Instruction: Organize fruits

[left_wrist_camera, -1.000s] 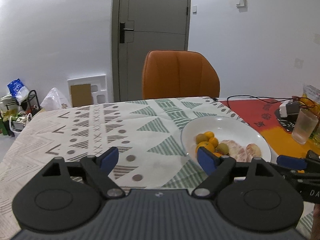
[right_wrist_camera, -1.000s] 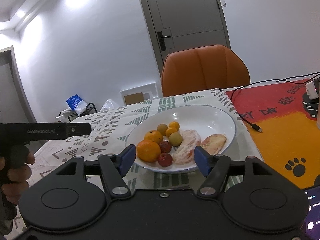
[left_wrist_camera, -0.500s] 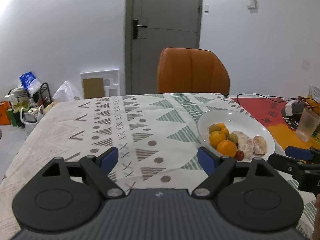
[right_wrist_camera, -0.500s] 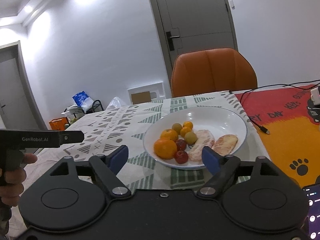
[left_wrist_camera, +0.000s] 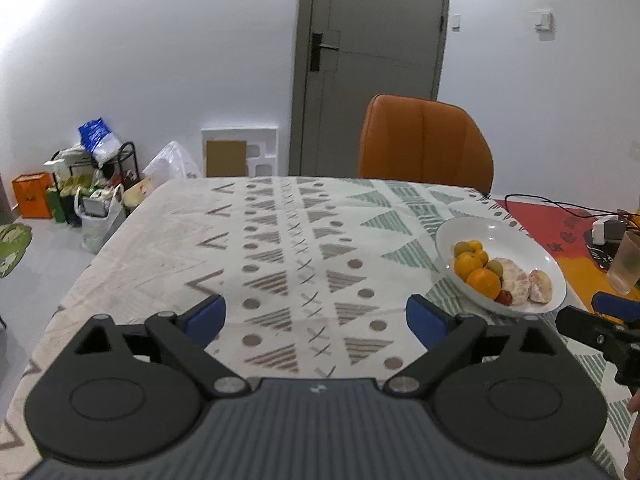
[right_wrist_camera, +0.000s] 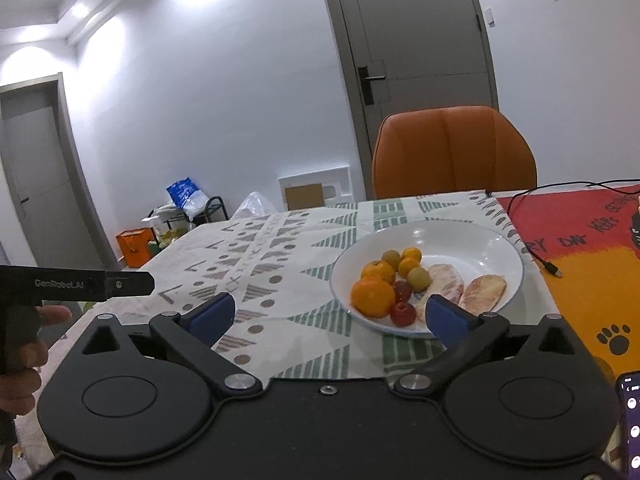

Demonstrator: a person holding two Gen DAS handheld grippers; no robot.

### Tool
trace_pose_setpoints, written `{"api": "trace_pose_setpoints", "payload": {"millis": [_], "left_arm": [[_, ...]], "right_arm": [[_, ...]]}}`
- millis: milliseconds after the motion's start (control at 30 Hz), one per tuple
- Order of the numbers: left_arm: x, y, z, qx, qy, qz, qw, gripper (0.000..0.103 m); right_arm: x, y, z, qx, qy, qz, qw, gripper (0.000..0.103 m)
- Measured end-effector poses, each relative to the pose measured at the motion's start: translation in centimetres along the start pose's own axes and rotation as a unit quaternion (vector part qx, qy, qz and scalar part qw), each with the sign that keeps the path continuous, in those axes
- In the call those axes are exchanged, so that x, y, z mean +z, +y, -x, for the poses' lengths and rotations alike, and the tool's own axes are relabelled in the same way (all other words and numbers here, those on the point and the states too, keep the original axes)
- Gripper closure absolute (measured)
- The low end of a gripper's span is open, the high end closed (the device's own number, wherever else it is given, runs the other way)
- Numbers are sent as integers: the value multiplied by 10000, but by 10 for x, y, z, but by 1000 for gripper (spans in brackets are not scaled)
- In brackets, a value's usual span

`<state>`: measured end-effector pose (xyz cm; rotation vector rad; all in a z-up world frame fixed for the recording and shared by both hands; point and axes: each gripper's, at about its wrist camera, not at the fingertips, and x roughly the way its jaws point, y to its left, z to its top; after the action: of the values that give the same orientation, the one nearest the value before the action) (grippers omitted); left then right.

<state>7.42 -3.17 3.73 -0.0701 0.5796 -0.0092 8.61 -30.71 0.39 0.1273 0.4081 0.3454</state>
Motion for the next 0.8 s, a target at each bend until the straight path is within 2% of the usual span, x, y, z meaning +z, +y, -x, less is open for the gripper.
{"api": "trace_pose_setpoints", "payload": {"millis": [167,500,800], "left_arm": [[-8,10,13,116,65,20,9999,7],[-22,28,37,325,139,130,9993,7],[-35,32,61,211,36,21,9998,6]], "right_arm": [[-2,4,2,33,164,-38,9999,0],[-5,22,10,264,223,78,9994,0],[-14,37,27,333,289,286,9986,0]]}}
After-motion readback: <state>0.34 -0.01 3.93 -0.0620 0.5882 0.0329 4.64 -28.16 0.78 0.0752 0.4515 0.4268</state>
